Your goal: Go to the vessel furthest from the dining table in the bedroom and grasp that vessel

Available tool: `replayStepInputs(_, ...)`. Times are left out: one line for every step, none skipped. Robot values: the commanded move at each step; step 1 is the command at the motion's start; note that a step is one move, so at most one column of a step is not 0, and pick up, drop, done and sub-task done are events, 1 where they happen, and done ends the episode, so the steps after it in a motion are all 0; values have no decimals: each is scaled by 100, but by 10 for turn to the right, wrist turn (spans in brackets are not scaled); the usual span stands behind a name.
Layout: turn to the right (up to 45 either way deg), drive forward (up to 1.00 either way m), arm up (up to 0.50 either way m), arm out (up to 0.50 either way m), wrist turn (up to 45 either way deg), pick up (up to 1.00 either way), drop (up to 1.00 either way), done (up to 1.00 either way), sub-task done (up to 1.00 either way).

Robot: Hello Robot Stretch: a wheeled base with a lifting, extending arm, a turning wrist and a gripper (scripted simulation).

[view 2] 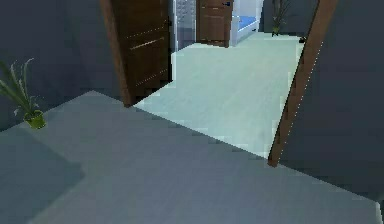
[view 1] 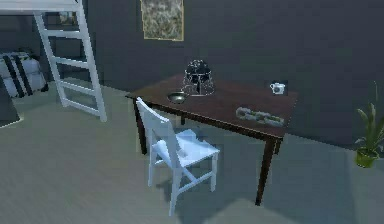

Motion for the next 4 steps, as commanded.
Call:
replayStepInputs(0,40,0,0,0,0,0,0,0)
replayStepInputs(-450,0,0,0,0,0,0,0,0)
replayStepInputs(-240,0,0,0,0,0,0,0,0)
replayStepInputs(0,100,0,0,0,0,0,0,0)
